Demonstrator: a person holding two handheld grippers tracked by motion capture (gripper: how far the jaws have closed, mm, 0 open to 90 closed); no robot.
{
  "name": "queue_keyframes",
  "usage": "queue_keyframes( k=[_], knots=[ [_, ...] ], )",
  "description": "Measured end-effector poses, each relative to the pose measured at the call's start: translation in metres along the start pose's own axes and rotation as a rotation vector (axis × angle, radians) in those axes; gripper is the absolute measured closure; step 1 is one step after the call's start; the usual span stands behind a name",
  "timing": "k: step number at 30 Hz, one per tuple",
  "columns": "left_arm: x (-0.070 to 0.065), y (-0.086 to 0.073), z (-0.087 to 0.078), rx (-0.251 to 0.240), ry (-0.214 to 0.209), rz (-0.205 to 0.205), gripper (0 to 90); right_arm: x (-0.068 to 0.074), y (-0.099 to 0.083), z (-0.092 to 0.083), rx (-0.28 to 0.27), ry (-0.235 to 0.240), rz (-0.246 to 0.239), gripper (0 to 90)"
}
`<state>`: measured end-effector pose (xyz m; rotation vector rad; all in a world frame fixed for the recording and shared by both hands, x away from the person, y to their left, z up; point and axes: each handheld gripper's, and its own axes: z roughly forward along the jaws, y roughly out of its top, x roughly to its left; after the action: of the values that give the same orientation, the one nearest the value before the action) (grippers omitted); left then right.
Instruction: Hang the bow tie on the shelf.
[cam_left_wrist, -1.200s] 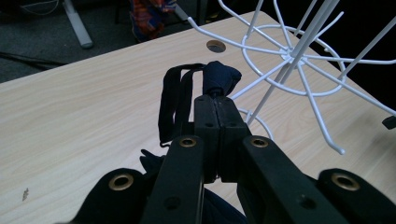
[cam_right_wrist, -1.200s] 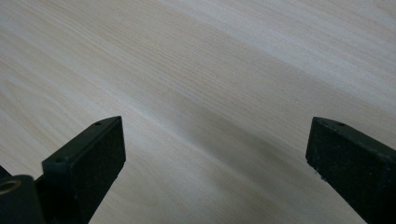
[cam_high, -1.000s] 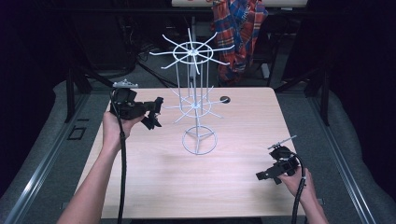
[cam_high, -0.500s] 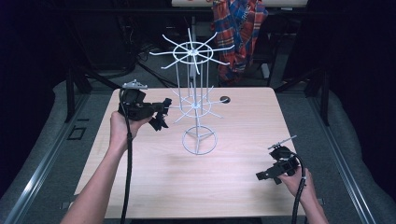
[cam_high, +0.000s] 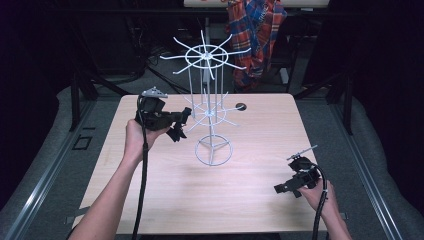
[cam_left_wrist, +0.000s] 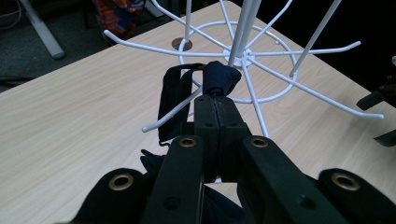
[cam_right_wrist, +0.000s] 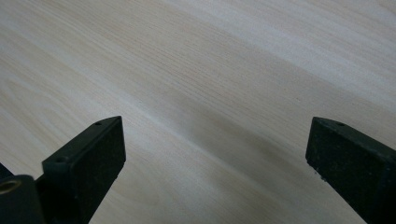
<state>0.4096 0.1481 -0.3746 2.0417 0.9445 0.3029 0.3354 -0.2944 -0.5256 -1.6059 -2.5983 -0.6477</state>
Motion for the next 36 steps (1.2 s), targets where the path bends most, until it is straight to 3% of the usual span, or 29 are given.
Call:
queue_keyframes(
  k=[1,4,5,6,7,27,28,31,32,36],
  knots=[
    [0.000,-0.001,0.003,0.003,0.001,-0.003,89.6,-0.001,0.001,-0.001,0.020,-0.012,-0.017,4.5],
    [0.000,-0.001,0.005,0.010,-0.005,-0.003,89.5,0.001,-0.001,0.001,-0.015,-0.011,0.012,4.5],
    [-0.001,-0.002,0.007,0.007,-0.007,-0.003,89.5,-0.002,0.002,-0.003,0.047,-0.018,-0.038,4.5],
    [-0.001,-0.002,0.008,0.011,-0.010,-0.005,89.6,-0.002,0.002,-0.003,0.053,-0.019,-0.043,4.5],
    [-0.002,-0.004,0.011,0.017,-0.011,-0.004,89.6,0.000,0.000,0.000,0.003,-0.012,-0.002,4.4],
    [0.001,-0.017,0.025,0.035,-0.035,-0.040,89.4,-0.001,0.000,-0.001,0.019,0.001,-0.013,4.5],
    [0.002,-0.018,0.026,0.037,-0.036,-0.044,89.3,0.000,-0.001,0.001,-0.006,0.000,0.007,4.5],
    [0.004,-0.020,0.027,0.039,-0.035,-0.047,89.2,-0.001,0.001,-0.001,0.027,-0.001,-0.020,4.6],
    [0.004,-0.020,0.027,0.038,-0.034,-0.046,89.2,0.001,-0.002,0.003,-0.035,0.005,0.028,4.6],
    [0.003,-0.021,0.029,0.046,-0.023,-0.041,89.2,-0.001,0.000,-0.001,0.016,0.003,-0.014,4.6]
  ],
)
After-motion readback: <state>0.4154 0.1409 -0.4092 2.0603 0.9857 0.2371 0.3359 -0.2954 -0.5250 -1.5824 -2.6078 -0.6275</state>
